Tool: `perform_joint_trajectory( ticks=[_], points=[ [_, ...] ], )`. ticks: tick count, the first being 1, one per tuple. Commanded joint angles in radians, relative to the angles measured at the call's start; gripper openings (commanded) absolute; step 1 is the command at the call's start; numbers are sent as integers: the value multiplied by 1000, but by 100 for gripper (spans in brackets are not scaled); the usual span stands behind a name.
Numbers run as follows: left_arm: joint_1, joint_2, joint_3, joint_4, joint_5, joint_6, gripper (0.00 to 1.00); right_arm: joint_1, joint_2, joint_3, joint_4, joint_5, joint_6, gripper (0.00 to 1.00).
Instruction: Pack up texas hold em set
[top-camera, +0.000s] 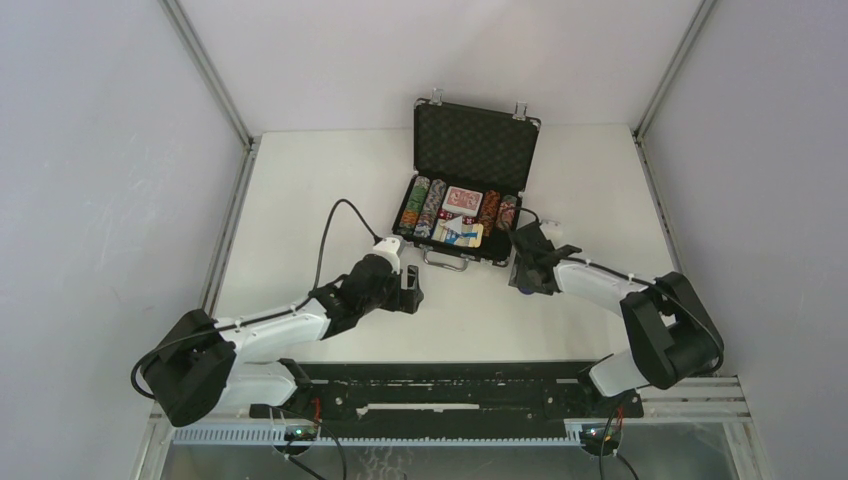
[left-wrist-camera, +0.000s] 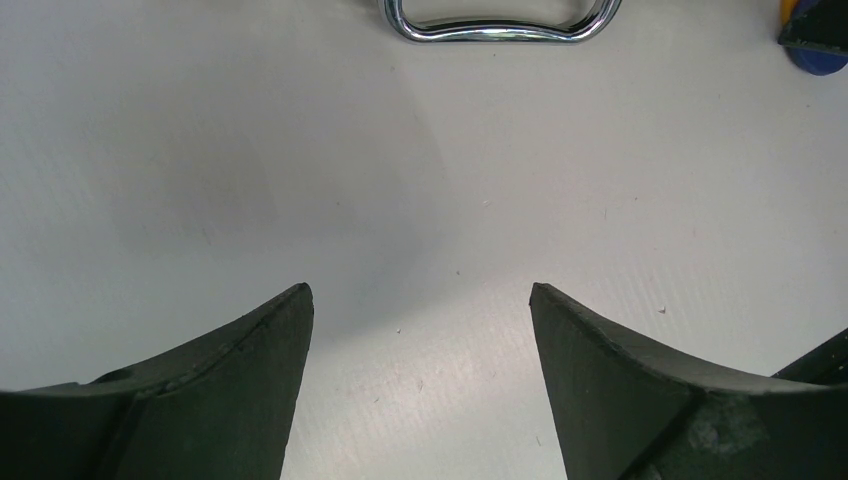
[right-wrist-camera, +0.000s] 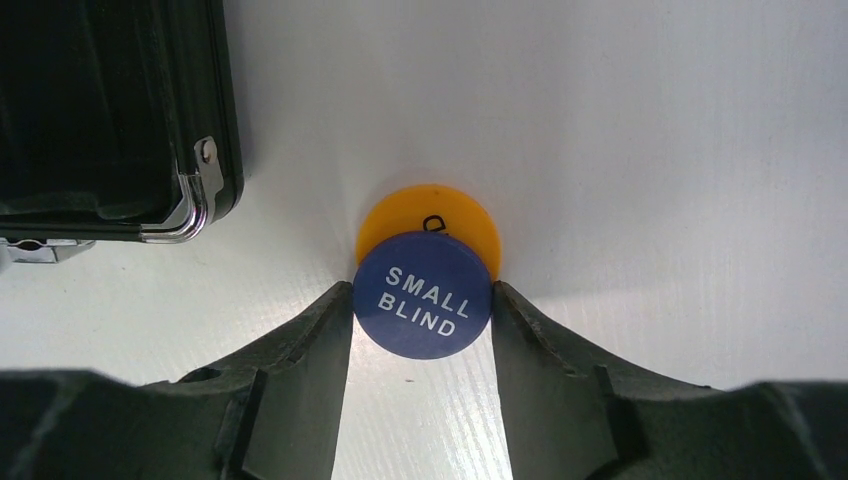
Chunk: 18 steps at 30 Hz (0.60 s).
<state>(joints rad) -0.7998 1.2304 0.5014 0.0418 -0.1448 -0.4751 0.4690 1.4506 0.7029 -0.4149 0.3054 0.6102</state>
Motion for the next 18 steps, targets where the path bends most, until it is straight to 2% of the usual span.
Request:
perform_joint_trajectory(
  ticks=[1,10,14,18],
  points=[
    [-3,0,66,32,12,-16,84,24,47,26,-50,23,32,59],
    [-3,-1,64,32,13,-16,84,50,74,50,-64,42,40,61],
    [-3,-3,63,31,12,-16,84,51,80,49,-69,50,39,53],
    [-3,-3,63,30,9,-14,84,60,57,49,-85,67,46,53]
  ],
)
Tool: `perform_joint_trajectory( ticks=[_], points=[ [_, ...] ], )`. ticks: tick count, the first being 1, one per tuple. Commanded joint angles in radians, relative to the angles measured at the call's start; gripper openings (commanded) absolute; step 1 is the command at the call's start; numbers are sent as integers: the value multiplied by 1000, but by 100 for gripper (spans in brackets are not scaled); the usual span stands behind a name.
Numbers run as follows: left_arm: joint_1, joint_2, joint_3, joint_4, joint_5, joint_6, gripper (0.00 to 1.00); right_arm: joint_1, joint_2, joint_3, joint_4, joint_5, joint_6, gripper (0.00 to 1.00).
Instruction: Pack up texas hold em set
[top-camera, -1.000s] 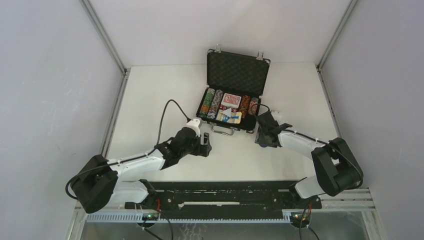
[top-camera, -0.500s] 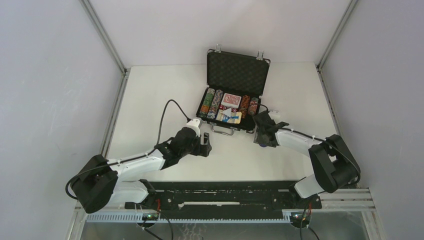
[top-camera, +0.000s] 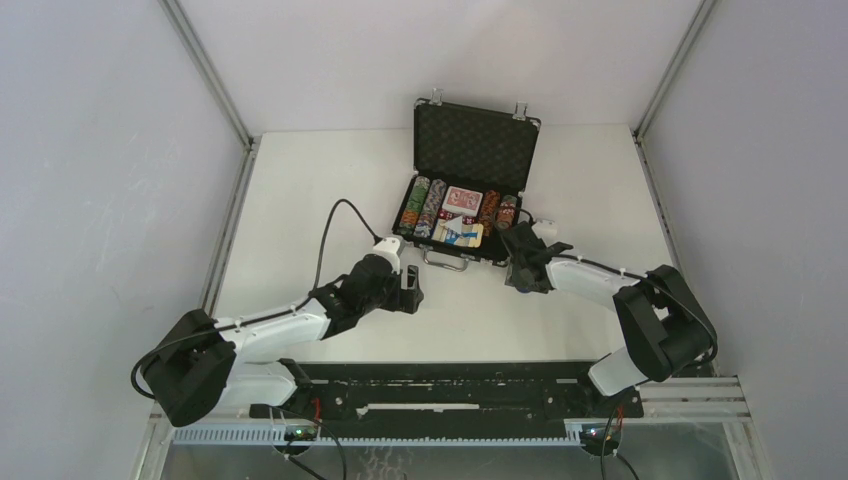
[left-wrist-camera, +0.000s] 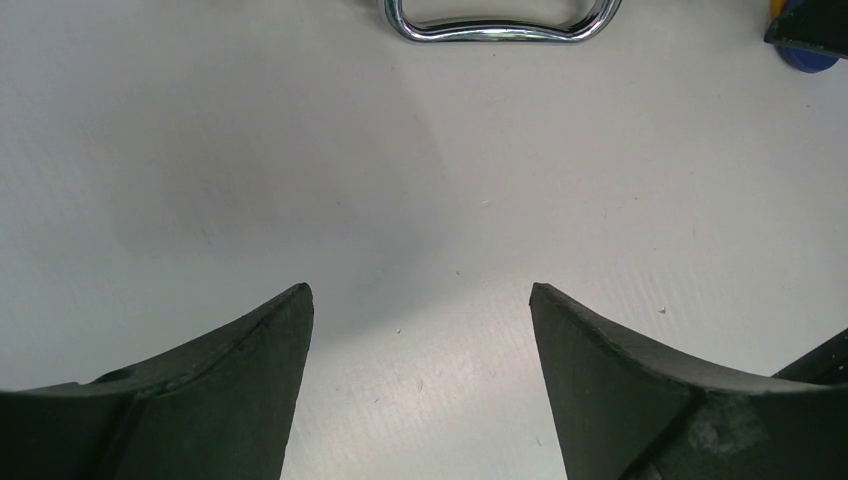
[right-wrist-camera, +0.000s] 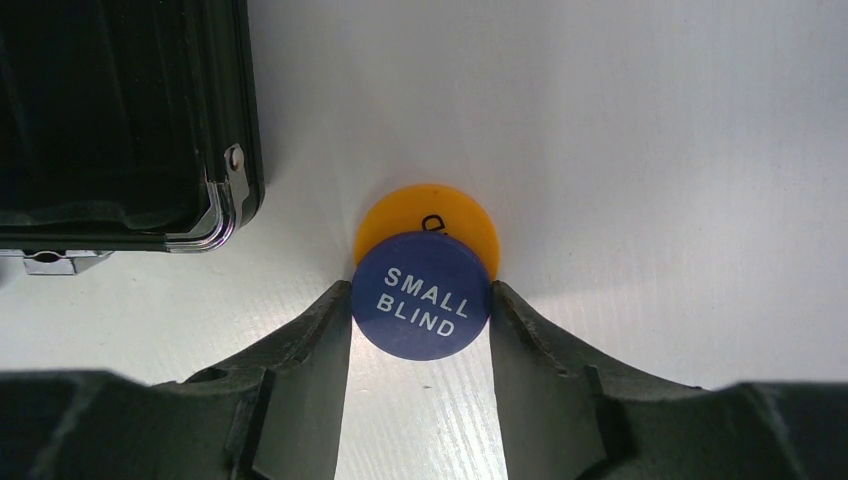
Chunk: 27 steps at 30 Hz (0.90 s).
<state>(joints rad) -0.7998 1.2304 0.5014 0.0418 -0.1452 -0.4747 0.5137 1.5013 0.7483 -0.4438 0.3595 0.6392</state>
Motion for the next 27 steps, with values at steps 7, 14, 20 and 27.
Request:
perform_joint_trajectory(
  ticks=[7,14,20,27],
  points=[
    [-3,9,67,31,15,-16,84,32,-118,5,-86,18,14,53],
    [-3,17,69,32,12,-15,84,34,-175,54,-99,3,-21,53],
    [-3,18,70,28,1,-10,84,27,-92,212,-99,-15,-88,53],
    [-3,18,71,26,-15,-2,84,20,127,493,-91,-68,-162,54]
  ],
)
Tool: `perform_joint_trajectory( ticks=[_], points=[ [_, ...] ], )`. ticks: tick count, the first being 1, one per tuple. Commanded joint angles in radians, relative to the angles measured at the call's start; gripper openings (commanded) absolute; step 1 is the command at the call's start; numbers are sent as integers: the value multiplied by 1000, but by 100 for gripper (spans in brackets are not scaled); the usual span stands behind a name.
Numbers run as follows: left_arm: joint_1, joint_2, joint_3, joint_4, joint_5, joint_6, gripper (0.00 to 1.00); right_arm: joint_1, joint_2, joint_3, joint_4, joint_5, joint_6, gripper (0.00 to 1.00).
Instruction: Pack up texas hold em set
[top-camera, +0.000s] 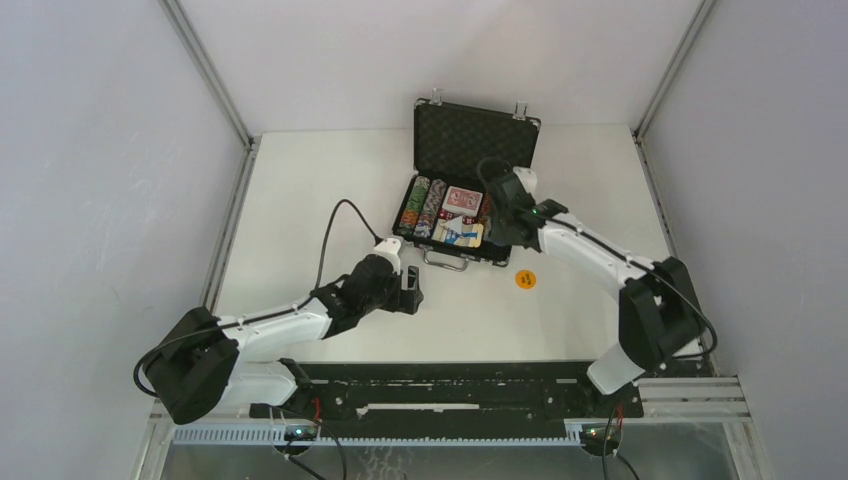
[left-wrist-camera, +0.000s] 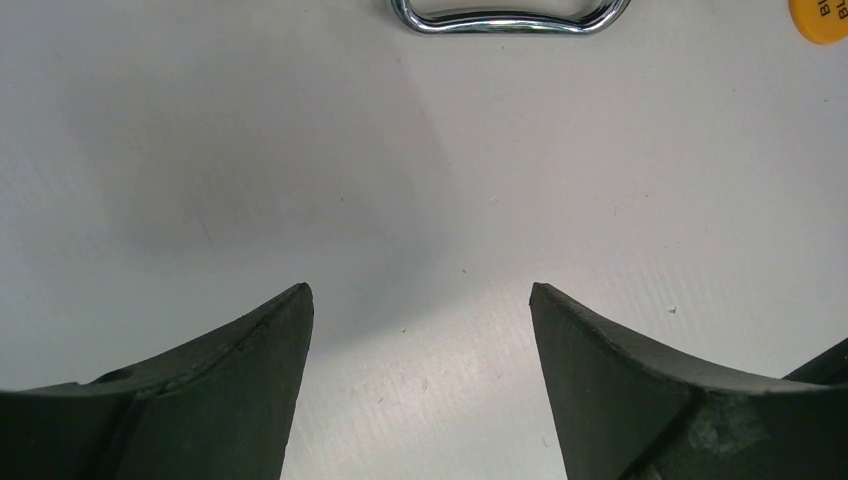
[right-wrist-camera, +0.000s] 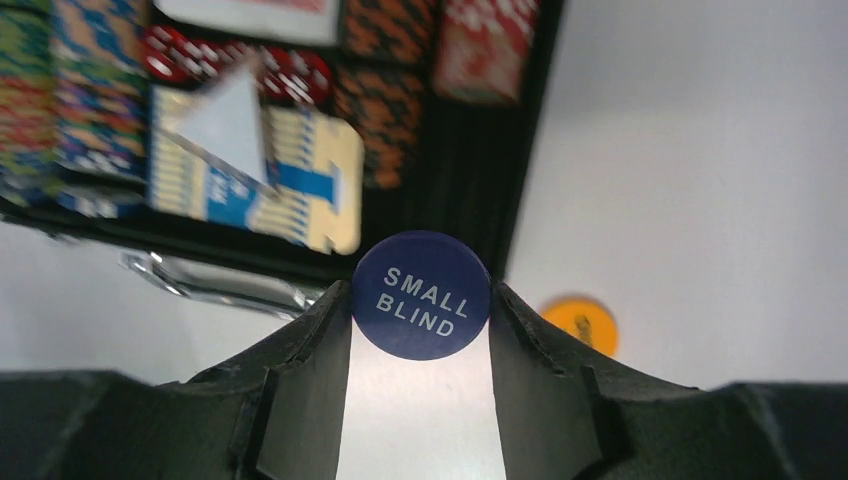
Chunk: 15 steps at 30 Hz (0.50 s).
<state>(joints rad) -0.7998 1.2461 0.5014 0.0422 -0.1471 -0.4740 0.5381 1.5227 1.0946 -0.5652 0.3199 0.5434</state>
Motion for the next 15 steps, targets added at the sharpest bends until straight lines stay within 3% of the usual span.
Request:
perform_joint_trajectory(
  ticks=[1,9,15],
  points=[
    [-3,3,71,25,-14,-3,84,-6,142,187,33,-30,-79,54],
    [-3,-4,68,19,-33,4,84,-19,437,525,-1,-48,-143,55],
    [-3,-7,67,18,-43,9,84,-21,572,737,-53,-64,-162,55]
  ],
)
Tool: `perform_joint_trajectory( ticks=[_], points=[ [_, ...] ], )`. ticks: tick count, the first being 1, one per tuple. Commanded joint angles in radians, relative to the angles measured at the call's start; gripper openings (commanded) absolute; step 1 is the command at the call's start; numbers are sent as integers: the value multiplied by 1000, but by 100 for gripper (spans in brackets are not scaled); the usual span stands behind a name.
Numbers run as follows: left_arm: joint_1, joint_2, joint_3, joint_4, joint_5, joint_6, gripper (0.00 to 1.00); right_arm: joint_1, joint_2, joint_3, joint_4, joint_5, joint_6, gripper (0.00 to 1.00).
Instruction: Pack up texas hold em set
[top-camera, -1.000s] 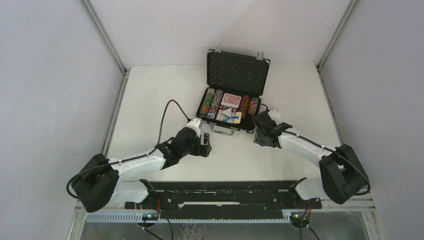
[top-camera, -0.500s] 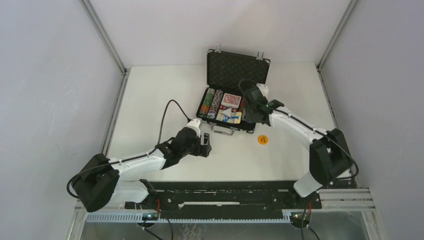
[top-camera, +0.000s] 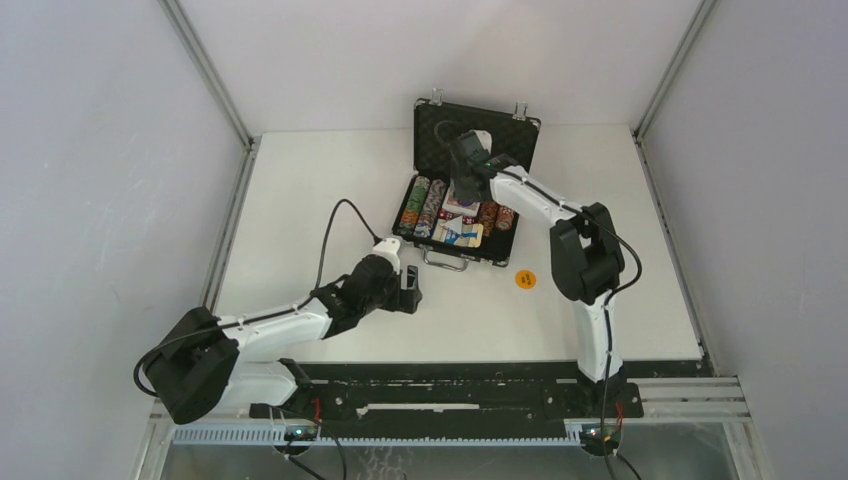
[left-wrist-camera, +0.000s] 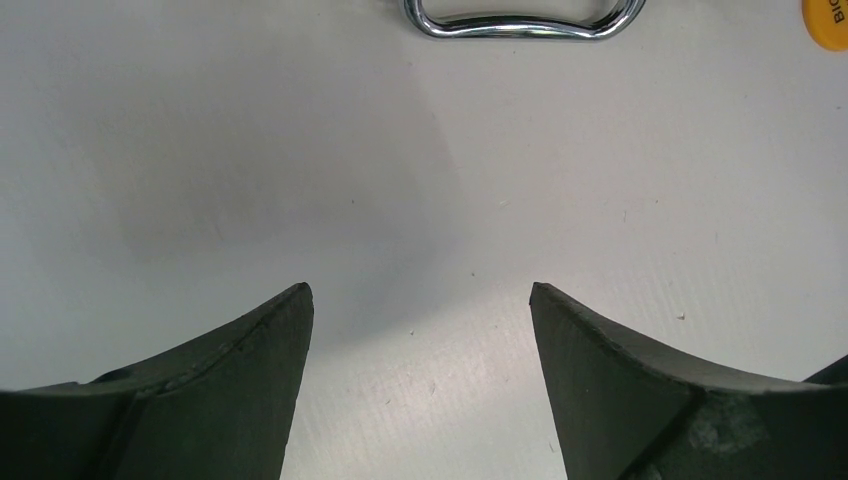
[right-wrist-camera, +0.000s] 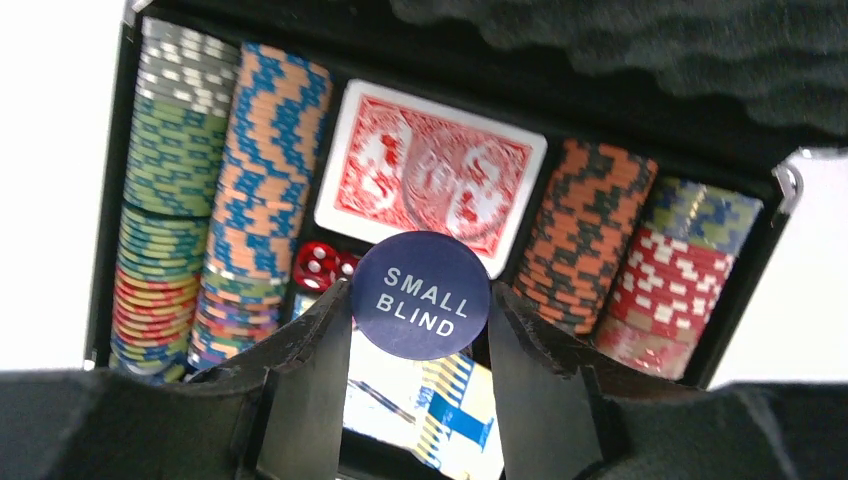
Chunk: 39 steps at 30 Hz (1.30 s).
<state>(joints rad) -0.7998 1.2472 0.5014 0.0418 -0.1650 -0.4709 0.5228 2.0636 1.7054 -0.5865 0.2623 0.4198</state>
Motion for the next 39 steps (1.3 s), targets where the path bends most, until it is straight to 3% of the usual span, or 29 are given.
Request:
perform_joint_trajectory(
  ticks=[1,8,14,21,31,39],
  points=[
    [-3,-6,67,18,-24,6,84,-5,49,148,-40,-9,-38,55],
    [-3,1,70,18,-25,8,84,3,123,199,-38,-51,-32,61],
    [-3,9,73,18,-23,8,84,0,100,164,0,-62,-30,82],
    [-3,8,73,17,-24,9,84,-16,-203,-189,191,14,-11,84],
    [-3,16,74,28,13,-1,84,-68,-598,-719,183,126,66,84],
    [-3,27,76,43,48,-12,84,-127,-692,-914,123,85,112,84]
  ],
)
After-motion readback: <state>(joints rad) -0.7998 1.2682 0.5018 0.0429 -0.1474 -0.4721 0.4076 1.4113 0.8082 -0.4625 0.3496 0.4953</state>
